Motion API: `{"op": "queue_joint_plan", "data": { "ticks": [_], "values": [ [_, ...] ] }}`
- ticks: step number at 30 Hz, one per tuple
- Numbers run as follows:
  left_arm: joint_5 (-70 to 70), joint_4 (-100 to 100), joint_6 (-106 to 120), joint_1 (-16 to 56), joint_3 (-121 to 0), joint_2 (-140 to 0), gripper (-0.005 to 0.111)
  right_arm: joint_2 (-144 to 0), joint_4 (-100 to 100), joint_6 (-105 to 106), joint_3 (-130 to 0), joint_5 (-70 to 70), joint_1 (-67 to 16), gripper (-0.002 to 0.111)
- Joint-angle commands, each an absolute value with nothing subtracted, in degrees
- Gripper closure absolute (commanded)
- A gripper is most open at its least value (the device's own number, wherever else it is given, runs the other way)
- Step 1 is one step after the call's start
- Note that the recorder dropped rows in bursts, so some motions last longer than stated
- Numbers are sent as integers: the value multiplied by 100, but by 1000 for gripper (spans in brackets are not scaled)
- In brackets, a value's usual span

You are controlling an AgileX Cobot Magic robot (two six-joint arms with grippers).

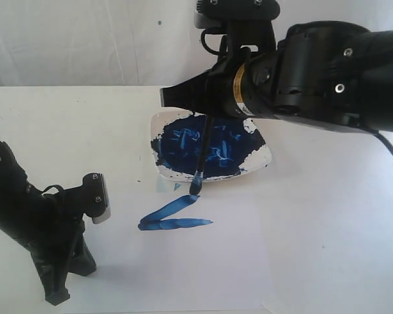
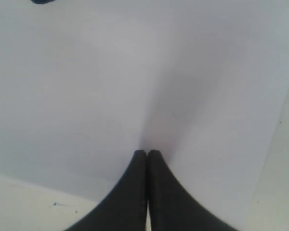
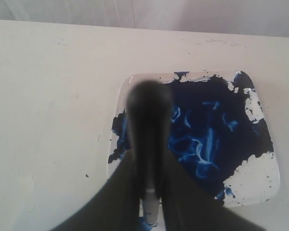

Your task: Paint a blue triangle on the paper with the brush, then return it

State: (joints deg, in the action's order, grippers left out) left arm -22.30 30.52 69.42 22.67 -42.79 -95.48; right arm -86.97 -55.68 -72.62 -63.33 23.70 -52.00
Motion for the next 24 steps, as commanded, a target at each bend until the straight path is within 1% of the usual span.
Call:
{"op": "queue_joint_plan", "data": {
  "ticks": [1, 24],
  "values": [
    [-2384, 3124, 6918, 2307, -4245, -9561, 107, -8686, -5598, -7285, -6329, 2530, -5201, 108],
    [-2384, 3124, 6918, 2307, -4245, -9561, 107, -8686, -5598, -7524, -6329, 2372, -5201, 108]
  ]
}}
